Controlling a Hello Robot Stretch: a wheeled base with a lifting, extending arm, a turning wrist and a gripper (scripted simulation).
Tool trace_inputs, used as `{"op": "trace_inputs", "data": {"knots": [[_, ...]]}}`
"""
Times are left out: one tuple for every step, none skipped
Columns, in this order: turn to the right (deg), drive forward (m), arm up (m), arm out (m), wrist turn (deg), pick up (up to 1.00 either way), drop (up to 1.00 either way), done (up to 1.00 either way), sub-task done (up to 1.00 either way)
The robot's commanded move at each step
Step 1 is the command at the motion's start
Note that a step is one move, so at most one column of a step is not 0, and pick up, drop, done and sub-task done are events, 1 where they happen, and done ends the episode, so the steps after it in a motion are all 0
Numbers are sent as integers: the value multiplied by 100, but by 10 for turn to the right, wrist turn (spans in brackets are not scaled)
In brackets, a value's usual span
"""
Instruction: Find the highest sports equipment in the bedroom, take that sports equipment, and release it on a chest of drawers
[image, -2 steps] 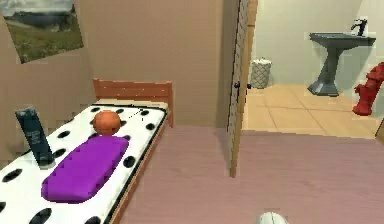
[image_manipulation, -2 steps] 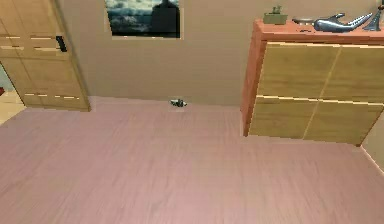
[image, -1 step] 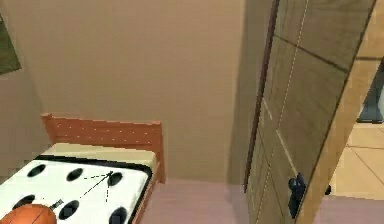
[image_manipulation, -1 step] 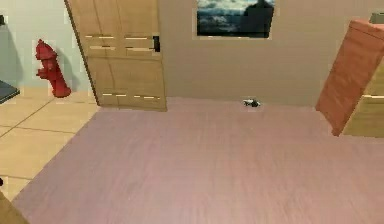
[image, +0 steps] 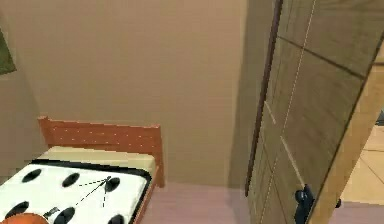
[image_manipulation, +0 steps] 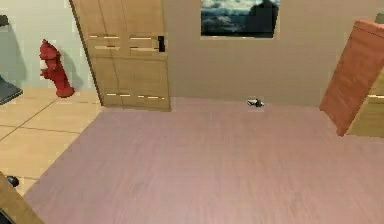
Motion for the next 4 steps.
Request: {"op": "trace_inputs", "data": {"knots": [[-450,0,0,0,0,0,0,0,0],[-450,0,0,0,0,0,0,0,0],[-450,0,0,0,0,0,0,0,0],[450,0,0,0,0,0,0,0,0]]}}
